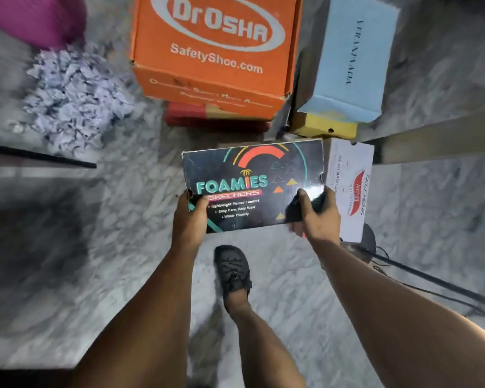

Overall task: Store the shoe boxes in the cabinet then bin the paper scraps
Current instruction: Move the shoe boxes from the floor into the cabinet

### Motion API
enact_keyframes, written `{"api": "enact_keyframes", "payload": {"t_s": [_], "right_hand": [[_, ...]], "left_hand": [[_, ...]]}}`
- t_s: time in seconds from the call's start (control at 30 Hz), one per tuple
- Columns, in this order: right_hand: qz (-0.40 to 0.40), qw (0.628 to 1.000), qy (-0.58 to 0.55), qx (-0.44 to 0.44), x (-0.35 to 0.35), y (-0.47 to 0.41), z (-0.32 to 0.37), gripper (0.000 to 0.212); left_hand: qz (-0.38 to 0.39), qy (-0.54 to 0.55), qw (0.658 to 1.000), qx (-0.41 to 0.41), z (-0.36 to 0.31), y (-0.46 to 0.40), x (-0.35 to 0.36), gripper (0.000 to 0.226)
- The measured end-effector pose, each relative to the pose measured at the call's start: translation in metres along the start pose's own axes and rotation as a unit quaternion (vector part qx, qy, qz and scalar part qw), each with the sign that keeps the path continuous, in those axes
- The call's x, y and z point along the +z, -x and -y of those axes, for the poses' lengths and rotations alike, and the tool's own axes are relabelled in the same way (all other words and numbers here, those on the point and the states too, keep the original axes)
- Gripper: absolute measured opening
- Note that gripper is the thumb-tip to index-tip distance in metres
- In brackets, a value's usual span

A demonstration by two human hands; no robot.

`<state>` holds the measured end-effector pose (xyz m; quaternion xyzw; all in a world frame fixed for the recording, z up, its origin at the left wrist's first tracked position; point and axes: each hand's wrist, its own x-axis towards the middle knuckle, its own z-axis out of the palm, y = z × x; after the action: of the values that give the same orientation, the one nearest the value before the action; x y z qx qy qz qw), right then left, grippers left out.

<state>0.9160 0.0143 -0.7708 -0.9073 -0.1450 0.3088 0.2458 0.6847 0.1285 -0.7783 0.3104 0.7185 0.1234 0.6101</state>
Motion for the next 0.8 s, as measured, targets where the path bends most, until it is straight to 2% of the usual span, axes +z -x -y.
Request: {"api": "enact_keyframes", "payload": {"t_s": [0.1, 0.2, 0.3, 0.37, 0.47, 0.6, 0.7, 0.77, 0.8], "right_hand": [[0.037, 0.997, 0.029, -0.057, 0.023, 0.038, 0.023, 0.057], [0.086, 0.985, 0.046, -0.14, 0.056, 0.082, 0.046, 0.048], [0.169, 0.965, 0.056, -0.193, 0.11, 0.136, 0.064, 0.033], [0.237, 0.944, 0.067, -0.219, 0.154, 0.175, 0.07, 0.035], [0.317, 0.911, 0.072, -0.253, 0.226, 0.236, 0.076, 0.048], [0.4, 0.862, 0.061, -0.307, 0.351, 0.307, 0.088, 0.038], [0.42, 0.845, 0.067, -0.324, 0.428, 0.333, 0.11, 0.027], [0.428, 0.827, 0.068, -0.357, 0.497, 0.348, 0.121, 0.023], [0.432, 0.813, 0.07, -0.383, 0.533, 0.354, 0.126, 0.025]], "left_hand": [[-0.036, 0.073, 0.997, -0.009, 0.016, 0.017, -0.057, 0.036], [-0.092, 0.135, 0.986, -0.036, 0.047, 0.034, -0.123, 0.04], [-0.155, 0.198, 0.967, -0.051, 0.094, 0.056, -0.203, 0.04], [-0.198, 0.229, 0.951, -0.057, 0.133, 0.071, -0.255, 0.043], [-0.296, 0.274, 0.913, -0.064, 0.199, 0.083, -0.33, 0.041], [-0.44, 0.283, 0.851, -0.035, 0.282, 0.066, -0.422, 0.029], [-0.49, 0.299, 0.818, -0.044, 0.319, 0.028, -0.466, 0.037], [-0.503, 0.377, 0.777, -0.041, 0.345, -0.009, -0.493, 0.049], [-0.532, 0.402, 0.745, -0.028, 0.354, -0.03, -0.504, 0.048]]}}
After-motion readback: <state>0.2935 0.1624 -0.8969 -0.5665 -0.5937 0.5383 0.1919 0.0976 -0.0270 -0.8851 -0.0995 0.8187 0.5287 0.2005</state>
